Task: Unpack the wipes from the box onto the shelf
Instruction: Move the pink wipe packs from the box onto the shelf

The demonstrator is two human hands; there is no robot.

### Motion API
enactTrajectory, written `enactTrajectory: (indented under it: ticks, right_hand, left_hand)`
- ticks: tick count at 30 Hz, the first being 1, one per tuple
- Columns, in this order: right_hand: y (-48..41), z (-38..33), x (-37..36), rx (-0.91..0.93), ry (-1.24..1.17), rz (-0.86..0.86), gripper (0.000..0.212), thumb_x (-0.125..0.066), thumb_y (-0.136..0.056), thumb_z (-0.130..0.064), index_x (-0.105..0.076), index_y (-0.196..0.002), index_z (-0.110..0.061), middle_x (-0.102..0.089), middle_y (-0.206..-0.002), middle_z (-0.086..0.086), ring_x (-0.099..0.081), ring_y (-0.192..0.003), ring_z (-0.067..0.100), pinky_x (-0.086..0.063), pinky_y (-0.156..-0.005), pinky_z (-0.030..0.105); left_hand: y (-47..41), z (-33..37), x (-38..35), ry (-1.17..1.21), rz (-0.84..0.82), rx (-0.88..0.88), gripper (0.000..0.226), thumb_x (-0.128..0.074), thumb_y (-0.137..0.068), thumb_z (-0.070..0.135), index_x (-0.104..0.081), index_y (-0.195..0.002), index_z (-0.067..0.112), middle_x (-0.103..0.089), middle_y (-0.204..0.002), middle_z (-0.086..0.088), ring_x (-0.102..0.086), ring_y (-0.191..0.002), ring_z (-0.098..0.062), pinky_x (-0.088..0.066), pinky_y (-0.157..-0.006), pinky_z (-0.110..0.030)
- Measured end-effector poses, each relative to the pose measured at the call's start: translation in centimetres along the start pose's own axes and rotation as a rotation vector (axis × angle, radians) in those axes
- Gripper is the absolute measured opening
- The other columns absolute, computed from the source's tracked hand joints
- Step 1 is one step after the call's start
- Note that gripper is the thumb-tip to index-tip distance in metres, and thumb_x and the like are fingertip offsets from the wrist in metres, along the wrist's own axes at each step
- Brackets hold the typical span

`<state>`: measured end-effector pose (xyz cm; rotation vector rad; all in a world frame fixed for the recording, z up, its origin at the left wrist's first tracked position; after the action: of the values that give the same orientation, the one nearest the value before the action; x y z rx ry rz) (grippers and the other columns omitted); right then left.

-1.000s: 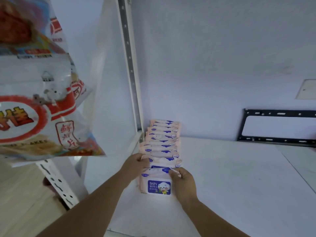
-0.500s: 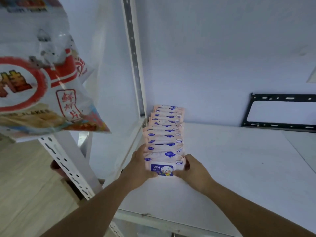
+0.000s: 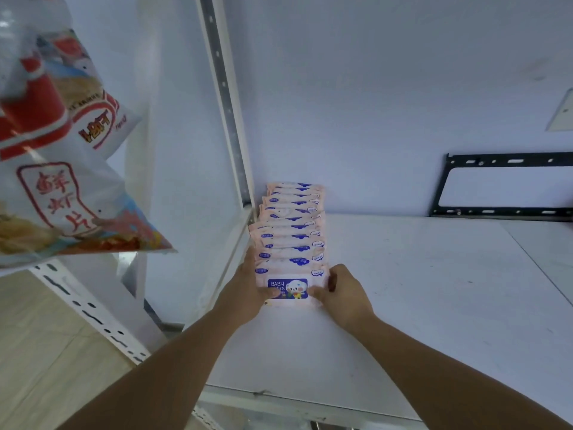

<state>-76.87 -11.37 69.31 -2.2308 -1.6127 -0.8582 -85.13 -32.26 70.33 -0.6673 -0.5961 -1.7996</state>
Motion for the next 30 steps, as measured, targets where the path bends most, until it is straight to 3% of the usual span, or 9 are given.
enactTrajectory:
  ticks: [5,8,14,18,24,27,30]
  right_hand:
    - [-1.9,-0.4,-0.1,-0.036,0.050,0.026,0.042,-0.074,-0.080,-0.052,-0.049,-0.102,-0.026,-0.064,-0.098,-0.012,-0.065,-0.091,0.017,-0.057,-0.084,0.042]
    - [-2.4,-0.9,0.0,-0.039,0.115,0.034,0.043,-0.072,-0.081,-0.053,-0.048,-0.103,-0.025,-0.064,-0.100,-0.011,-0.064,-0.094,0.020,-0.055,-0.085,0.042]
    - [-1.8,-1.2,0.0,-0.043,0.205,0.017,0.043,-0.068,-0.083,-0.057,-0.045,-0.106,-0.027,-0.066,-0.112,-0.007,-0.064,-0.098,0.017,-0.054,-0.087,0.037]
    - [-1.2,-0.5,0.1,-0.073,0.162,-0.001,0.058,-0.072,-0.076,-0.059,-0.048,-0.116,-0.025,-0.064,-0.118,-0.004,-0.063,-0.104,0.018,-0.055,-0.091,0.042]
    - [0.9,1.0,1.6,-0.108,0.167,0.021,0.077,-0.074,-0.075,-0.064,-0.049,-0.133,-0.019,-0.059,-0.129,-0.001,-0.060,-0.114,0.019,-0.051,-0.092,0.033]
    - [2.6,1.9,3.3,-0.112,0.187,0.065,0.061,-0.073,-0.081,-0.056,-0.055,-0.126,-0.018,-0.060,-0.125,0.002,-0.059,-0.105,0.018,-0.047,-0.086,0.029]
    - [5.0,2.9,5.1,-0.124,0.164,0.129,0.048,-0.072,-0.085,-0.049,-0.058,-0.119,-0.017,-0.061,-0.117,0.000,-0.060,-0.101,0.018,-0.046,-0.083,0.028]
  left_hand:
    - [-1.9,0.3,0.1,-0.055,0.013,0.041,0.109,-0.082,-0.082,0.030,-0.004,-0.158,0.034,-0.048,-0.150,0.006,-0.057,-0.124,-0.020,-0.054,-0.098,-0.037]
    - [-2.5,0.3,0.3,-0.067,0.018,0.043,0.108,-0.086,-0.077,0.031,-0.010,-0.154,0.041,-0.054,-0.141,0.011,-0.061,-0.113,-0.016,-0.058,-0.093,-0.042]
    - [-2.1,0.3,0.6,-0.044,0.015,0.027,0.112,-0.092,-0.069,0.033,-0.017,-0.153,0.039,-0.055,-0.139,0.010,-0.060,-0.116,-0.014,-0.060,-0.092,-0.042]
    - [-1.3,0.6,0.8,-0.060,0.040,0.028,0.113,-0.093,-0.066,0.038,-0.019,-0.151,0.038,-0.050,-0.140,0.005,-0.058,-0.117,-0.016,-0.060,-0.091,-0.041]
    - [0.5,2.0,1.7,-0.274,0.175,-0.028,0.089,-0.078,-0.077,0.054,-0.035,-0.148,0.022,-0.036,-0.148,-0.004,-0.035,-0.136,-0.029,-0.043,-0.106,-0.043]
    - [1.3,3.5,1.6,-0.348,0.185,-0.171,0.072,-0.075,-0.079,0.052,-0.050,-0.139,0.022,-0.038,-0.147,-0.003,-0.034,-0.136,-0.030,-0.038,-0.112,-0.042]
    - [2.4,5.6,0.4,-0.325,0.074,-0.302,0.055,-0.076,-0.081,0.046,-0.058,-0.130,0.026,-0.043,-0.141,0.002,-0.037,-0.133,-0.026,-0.036,-0.111,-0.038]
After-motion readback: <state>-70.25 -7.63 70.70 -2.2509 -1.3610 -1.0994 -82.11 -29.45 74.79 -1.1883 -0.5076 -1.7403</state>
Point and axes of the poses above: each hand's wrist, its own y-axis away from the middle knuckle, its own x-axis out of the back of the hand, z = x × y, the point moved 3 cm from there along -y, towards the middle knuckle
